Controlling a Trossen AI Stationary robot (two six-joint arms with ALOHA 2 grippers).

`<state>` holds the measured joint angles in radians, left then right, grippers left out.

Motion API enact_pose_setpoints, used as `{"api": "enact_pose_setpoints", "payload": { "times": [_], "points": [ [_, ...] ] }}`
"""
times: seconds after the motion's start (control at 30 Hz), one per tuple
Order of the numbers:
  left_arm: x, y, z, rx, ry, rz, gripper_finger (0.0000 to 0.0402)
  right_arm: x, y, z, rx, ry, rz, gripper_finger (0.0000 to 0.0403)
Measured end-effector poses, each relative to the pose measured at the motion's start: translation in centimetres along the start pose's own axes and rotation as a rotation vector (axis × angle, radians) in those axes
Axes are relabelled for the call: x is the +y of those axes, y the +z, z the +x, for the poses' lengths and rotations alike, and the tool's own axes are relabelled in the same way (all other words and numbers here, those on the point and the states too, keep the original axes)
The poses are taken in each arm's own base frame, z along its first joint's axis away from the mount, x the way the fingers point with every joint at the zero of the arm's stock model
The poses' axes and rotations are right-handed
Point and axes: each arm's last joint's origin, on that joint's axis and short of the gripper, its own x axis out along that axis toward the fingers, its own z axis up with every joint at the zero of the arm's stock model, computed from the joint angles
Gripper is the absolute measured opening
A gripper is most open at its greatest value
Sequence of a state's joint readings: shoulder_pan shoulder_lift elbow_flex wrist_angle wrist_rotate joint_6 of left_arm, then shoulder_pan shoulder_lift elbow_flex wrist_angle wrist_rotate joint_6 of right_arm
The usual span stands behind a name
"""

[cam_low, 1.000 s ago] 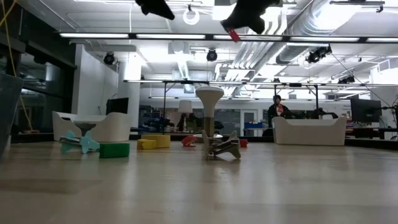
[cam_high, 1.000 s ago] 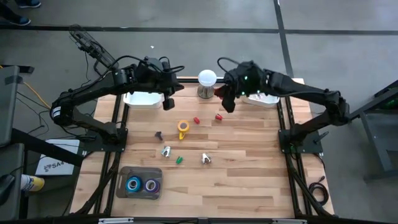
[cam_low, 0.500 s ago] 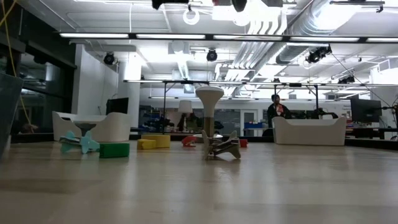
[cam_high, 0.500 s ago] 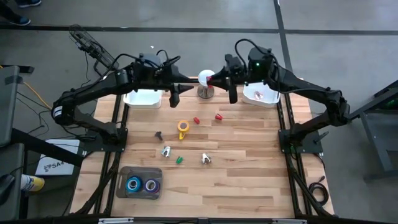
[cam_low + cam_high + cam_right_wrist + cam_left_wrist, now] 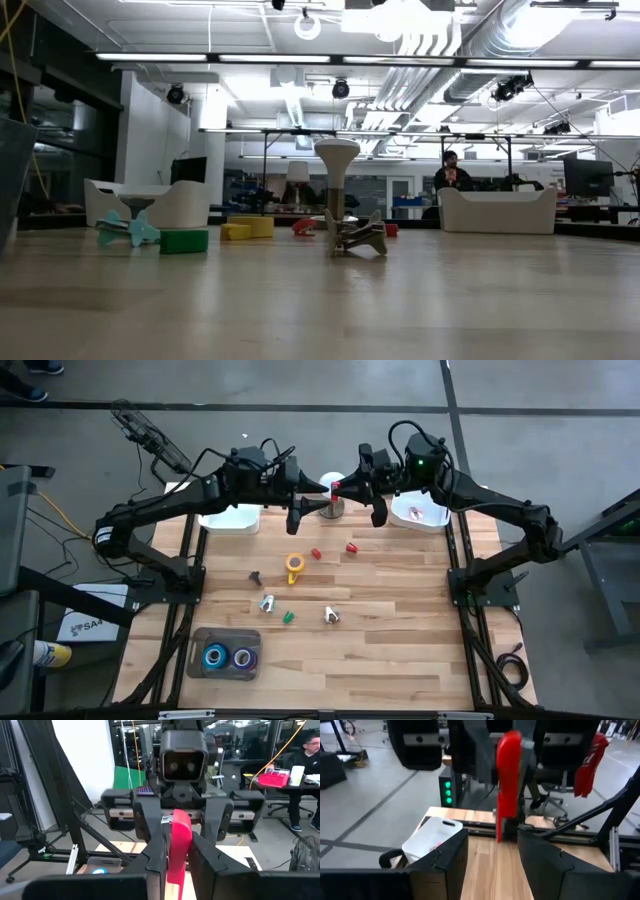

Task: Pick and place Stapler, Stapler remover, tape
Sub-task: Put the bottom right red stapler into the left white bin

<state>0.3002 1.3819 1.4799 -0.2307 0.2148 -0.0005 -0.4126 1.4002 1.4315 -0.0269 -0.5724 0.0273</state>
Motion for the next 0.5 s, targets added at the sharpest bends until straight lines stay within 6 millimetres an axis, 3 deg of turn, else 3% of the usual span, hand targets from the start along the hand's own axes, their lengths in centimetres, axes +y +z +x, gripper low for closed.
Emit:
{"api": "enact_pose_setpoints", "payload": {
  "times": [0.17, 0.5],
  "points": [
    [0.0, 0.3, 0.0, -0.031, -0.009, -0.017, 0.0174, 0.1, 0.2, 0.2, -0.025, 0.009, -0.018, 0.0047],
    [-0.1, 0.6, 0.0, -0.056, -0.021, -0.022, 0.0175, 0.2, -0.2, 2.3, -0.105, 0.042, -0.039, 0.0047]
  ]
}}
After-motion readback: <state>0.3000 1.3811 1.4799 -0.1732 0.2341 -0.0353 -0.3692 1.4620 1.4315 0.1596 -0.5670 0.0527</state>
